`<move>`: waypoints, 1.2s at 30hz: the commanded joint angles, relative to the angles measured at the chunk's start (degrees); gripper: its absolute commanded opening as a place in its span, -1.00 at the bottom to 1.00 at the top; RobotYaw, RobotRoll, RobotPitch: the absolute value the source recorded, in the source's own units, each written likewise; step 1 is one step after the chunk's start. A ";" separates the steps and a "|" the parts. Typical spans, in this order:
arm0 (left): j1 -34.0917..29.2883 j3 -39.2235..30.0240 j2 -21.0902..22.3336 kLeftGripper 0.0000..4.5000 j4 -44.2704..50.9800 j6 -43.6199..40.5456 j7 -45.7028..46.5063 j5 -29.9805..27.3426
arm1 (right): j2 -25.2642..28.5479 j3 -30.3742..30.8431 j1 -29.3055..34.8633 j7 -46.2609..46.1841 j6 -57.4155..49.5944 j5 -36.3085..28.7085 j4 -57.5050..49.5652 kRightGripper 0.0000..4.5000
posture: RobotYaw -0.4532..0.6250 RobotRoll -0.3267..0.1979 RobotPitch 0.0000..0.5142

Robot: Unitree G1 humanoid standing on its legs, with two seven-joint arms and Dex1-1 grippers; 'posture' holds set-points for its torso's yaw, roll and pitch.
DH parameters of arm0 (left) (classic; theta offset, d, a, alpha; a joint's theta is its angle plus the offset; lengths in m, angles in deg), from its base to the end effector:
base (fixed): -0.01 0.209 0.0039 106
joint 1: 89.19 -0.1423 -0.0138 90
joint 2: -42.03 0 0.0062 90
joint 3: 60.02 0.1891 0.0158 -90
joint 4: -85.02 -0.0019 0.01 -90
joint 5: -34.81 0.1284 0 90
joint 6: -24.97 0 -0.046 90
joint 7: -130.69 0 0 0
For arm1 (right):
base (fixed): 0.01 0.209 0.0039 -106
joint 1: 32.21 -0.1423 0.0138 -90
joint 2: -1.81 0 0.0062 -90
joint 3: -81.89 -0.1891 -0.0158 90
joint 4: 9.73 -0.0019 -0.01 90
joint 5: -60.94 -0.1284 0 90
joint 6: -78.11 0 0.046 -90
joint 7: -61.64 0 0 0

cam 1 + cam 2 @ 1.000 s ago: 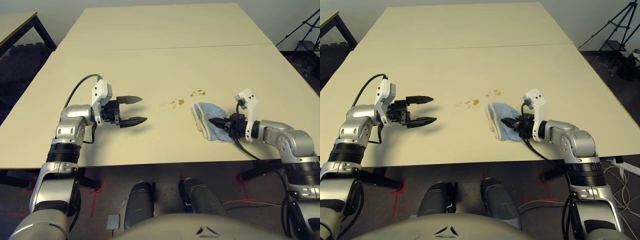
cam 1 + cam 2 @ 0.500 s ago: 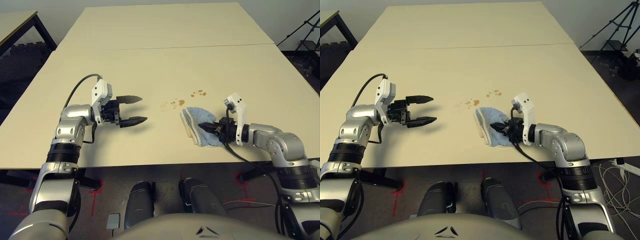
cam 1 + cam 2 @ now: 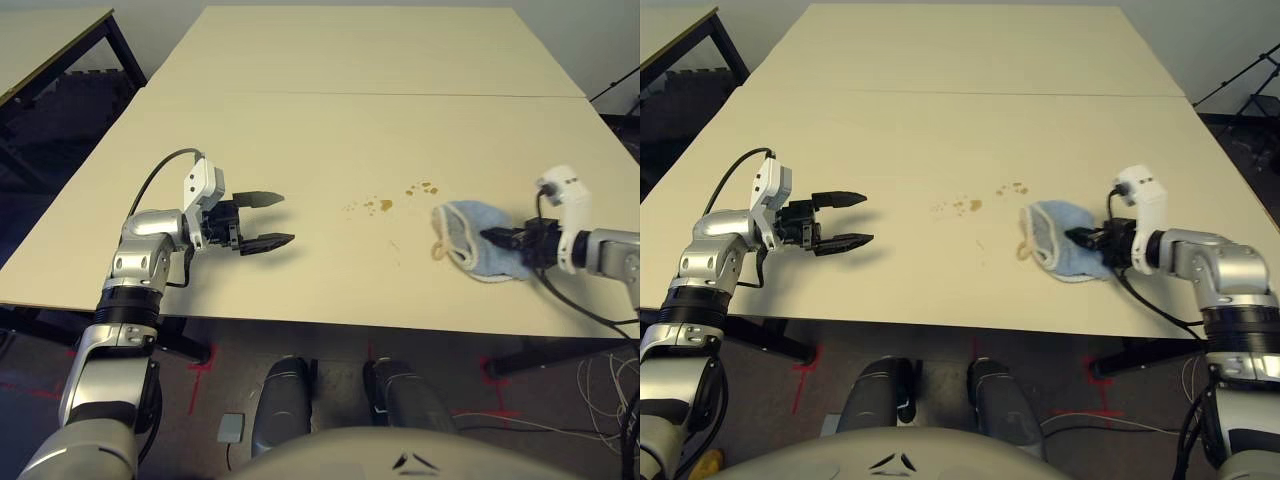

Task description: Wipe the water off the table with a rag.

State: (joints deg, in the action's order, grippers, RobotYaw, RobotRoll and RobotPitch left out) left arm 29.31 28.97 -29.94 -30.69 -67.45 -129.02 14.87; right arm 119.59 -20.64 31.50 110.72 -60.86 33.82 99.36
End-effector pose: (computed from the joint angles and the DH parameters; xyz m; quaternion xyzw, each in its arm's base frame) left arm 0.2813 0.2721 0.1212 0.0945 0.0429 -0.5825 0.8062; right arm 0.2503 -0.3269 0.1402 0.0947 0.2501 0.2423 0.9326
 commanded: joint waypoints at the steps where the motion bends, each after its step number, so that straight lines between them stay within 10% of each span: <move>1: 0.48 0.57 0.17 1.00 -1.11 0.66 -0.17 0.81 | -1.91 -2.89 -3.10 -1.44 1.70 -1.33 2.83 -0.99 | -0.55 0.25 -0.60; 20: -0.24 0.08 1.64 1.00 -0.45 0.72 -0.20 0.57 | -14.58 7.42 -17.13 -6.30 24.83 14.64 31.82 -0.99 | -0.49 0.25 -0.62; 36: -1.42 -0.12 1.95 1.00 0.88 0.59 0.30 0.43 | -27.04 12.89 -17.13 -0.11 24.10 18.52 30.43 -0.99 | -0.44 0.25 -0.61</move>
State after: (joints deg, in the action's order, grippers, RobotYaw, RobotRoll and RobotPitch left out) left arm 28.89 28.85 -28.62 -30.57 -66.87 -128.97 14.97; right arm 95.60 -11.64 11.99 108.61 -34.05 51.09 128.90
